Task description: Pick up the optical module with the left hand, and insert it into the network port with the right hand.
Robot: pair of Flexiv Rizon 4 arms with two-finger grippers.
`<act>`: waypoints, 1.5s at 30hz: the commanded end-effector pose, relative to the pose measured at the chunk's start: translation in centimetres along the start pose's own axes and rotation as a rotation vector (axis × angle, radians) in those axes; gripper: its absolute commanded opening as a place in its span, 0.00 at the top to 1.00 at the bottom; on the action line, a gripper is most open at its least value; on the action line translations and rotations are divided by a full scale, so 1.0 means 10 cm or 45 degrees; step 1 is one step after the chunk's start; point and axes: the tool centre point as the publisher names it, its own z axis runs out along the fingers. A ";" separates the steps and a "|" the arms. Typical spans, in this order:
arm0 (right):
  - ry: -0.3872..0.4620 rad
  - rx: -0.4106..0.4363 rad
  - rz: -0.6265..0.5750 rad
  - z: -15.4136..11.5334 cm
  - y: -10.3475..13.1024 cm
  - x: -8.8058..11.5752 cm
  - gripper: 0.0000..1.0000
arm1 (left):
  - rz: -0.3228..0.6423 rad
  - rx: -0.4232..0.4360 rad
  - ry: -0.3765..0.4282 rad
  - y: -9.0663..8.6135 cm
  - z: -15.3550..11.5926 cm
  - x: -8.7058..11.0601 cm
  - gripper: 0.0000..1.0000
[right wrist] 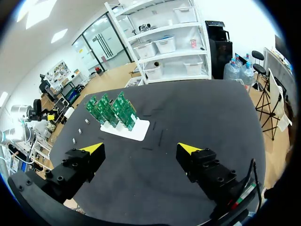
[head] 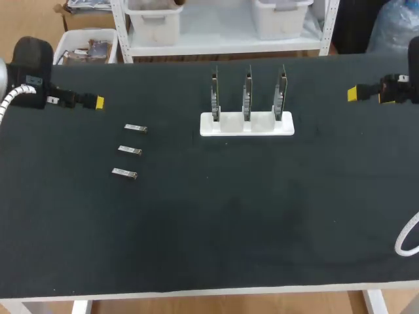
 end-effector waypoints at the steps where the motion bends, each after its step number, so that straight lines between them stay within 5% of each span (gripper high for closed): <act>1: 0.000 0.004 0.001 -0.02 0.01 0.01 0.00 | 0.275 0.078 0.117 0.15 0.11 -0.18 0.00; 9: 0.000 0.004 0.001 -0.02 0.01 0.01 0.00 | 0.727 0.384 0.335 0.28 0.31 -0.27 0.00; 13: 0.000 0.004 0.001 -0.02 0.01 0.01 0.00 | 0.915 0.424 0.414 0.30 0.37 -0.28 0.00; 16: 0.000 0.004 0.001 -0.02 0.01 0.01 0.00 | 1.073 0.326 0.450 0.30 0.45 -0.29 0.00; 23: 0.000 0.004 0.001 -0.02 0.01 0.01 0.00 | 1.379 0.303 0.588 0.35 0.67 -0.26 0.00; 28: 0.000 0.004 0.001 -0.02 0.01 0.01 0.00 | 1.653 0.150 0.675 0.41 0.83 -0.29 0.00; 36: 0.000 0.004 0.001 -0.02 0.01 0.01 0.00 | 1.786 0.232 0.772 0.47 0.98 -0.38 0.00; 45: 0.000 0.004 0.001 -0.02 0.01 0.01 0.00 | 1.760 0.343 0.872 0.51 1.08 -0.31 0.00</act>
